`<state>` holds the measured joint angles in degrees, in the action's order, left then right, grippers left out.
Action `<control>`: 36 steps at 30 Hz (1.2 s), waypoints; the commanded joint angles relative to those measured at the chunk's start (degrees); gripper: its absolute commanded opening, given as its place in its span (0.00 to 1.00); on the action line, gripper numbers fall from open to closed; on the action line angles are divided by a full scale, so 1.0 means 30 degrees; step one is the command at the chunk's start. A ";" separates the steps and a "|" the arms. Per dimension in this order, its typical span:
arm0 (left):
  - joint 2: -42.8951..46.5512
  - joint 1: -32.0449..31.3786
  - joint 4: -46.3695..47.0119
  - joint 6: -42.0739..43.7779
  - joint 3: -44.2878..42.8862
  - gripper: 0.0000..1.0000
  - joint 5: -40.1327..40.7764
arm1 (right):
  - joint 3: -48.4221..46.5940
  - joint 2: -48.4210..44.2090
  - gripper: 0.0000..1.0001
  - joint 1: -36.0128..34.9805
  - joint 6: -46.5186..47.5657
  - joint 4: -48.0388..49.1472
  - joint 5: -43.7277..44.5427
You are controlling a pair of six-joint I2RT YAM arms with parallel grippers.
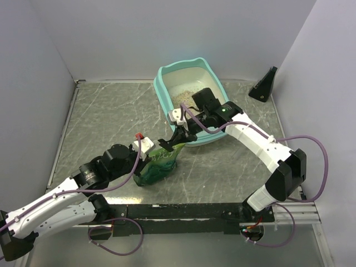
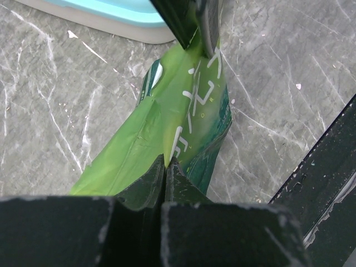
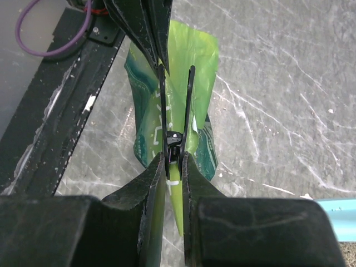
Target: Fill the litter box with clean litter
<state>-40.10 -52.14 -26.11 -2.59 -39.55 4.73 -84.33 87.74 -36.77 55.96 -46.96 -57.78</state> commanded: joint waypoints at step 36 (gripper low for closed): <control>0.1792 0.0036 0.1467 -0.0689 0.0029 0.01 0.0591 | -0.2501 0.0167 0.00 -0.4646 0.1442 -0.5293 1.3370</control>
<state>-37.58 -52.14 -26.06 -3.79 -38.37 5.02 -90.72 89.45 -51.00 59.70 -58.67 -23.22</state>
